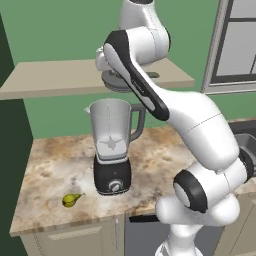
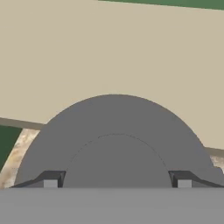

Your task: Open the blender lid, put the pear in the blender, close the lid, and start the blender.

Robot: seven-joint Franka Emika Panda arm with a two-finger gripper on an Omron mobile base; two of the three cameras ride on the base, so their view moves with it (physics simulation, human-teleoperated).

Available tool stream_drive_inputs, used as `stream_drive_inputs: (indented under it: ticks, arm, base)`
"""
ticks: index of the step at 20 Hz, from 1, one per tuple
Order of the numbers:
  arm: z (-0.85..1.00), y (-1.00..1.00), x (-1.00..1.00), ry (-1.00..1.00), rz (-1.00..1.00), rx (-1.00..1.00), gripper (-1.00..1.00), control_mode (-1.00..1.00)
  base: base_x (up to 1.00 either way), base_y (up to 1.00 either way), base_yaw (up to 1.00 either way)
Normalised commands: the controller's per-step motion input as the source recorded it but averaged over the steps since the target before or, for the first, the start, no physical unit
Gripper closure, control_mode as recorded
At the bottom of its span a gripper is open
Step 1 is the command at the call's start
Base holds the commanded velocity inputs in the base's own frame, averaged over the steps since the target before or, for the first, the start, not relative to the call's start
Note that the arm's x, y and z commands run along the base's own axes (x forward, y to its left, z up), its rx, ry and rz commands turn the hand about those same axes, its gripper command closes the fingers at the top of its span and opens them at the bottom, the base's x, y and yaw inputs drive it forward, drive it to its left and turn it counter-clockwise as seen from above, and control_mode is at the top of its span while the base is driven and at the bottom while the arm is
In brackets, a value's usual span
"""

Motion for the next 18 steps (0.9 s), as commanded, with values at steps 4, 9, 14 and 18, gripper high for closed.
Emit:
stream_drive_inputs:
  ticks: [4,9,14,18]
  arm:
    - [0.0,-0.81,0.06,-0.01,0.0,0.0,1.0,-1.0]
    - [-0.15,-0.9,0.0,0.0,0.0,0.0,1.0,-1.0]
    - [-0.4,-0.92,-0.02,0.0,-0.02,0.01,1.0,-1.0]
    - [-0.66,-0.9,-0.02,0.03,-0.03,0.01,1.0,-1.0]
  base:
    - [0.0,0.0,0.0]
    - [0.0,0.0,0.0]
    - [0.0,0.0,0.0]
    - [0.0,0.0,0.0]
